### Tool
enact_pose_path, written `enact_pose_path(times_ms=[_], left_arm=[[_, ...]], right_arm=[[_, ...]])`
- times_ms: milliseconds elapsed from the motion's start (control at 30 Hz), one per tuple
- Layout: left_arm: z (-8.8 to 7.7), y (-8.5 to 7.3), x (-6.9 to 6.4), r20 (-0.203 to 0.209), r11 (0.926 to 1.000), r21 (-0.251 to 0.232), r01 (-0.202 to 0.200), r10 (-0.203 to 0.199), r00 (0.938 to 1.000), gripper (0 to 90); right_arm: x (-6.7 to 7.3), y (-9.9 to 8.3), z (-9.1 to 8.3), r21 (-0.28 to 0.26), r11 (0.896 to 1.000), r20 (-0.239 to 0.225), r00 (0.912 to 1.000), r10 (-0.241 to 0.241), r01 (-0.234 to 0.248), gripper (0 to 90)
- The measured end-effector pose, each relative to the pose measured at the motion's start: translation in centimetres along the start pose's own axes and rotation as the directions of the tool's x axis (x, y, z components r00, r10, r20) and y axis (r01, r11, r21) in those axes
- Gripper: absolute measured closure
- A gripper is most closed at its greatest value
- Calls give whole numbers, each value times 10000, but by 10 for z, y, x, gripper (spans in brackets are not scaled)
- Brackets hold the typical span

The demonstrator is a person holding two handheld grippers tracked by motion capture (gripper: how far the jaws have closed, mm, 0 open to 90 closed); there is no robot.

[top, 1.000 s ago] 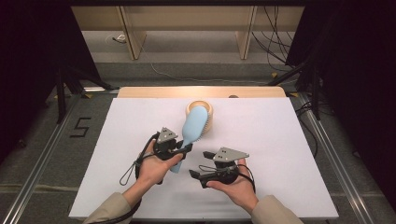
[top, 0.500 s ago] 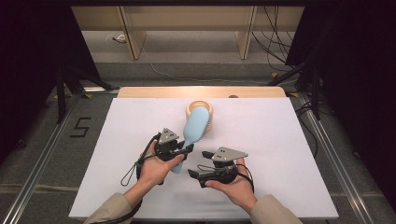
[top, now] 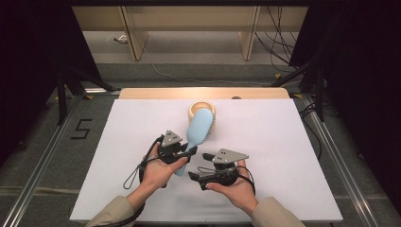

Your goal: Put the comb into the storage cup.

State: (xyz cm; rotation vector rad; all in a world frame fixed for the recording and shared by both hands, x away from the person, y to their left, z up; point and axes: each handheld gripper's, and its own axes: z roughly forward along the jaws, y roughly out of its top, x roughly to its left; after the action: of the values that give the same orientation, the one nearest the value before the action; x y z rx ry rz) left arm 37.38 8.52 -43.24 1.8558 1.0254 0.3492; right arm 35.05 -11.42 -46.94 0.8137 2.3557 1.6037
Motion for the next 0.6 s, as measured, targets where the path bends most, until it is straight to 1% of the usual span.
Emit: enact_pose_path(times_ms=[600], left_arm=[[1, -1, -3, 24, 10000, -51, -8, 8, 10000, 691]], right_arm=[[1, 2, 7, 33, 10000, -78, 10000, 53, -52, 152]])
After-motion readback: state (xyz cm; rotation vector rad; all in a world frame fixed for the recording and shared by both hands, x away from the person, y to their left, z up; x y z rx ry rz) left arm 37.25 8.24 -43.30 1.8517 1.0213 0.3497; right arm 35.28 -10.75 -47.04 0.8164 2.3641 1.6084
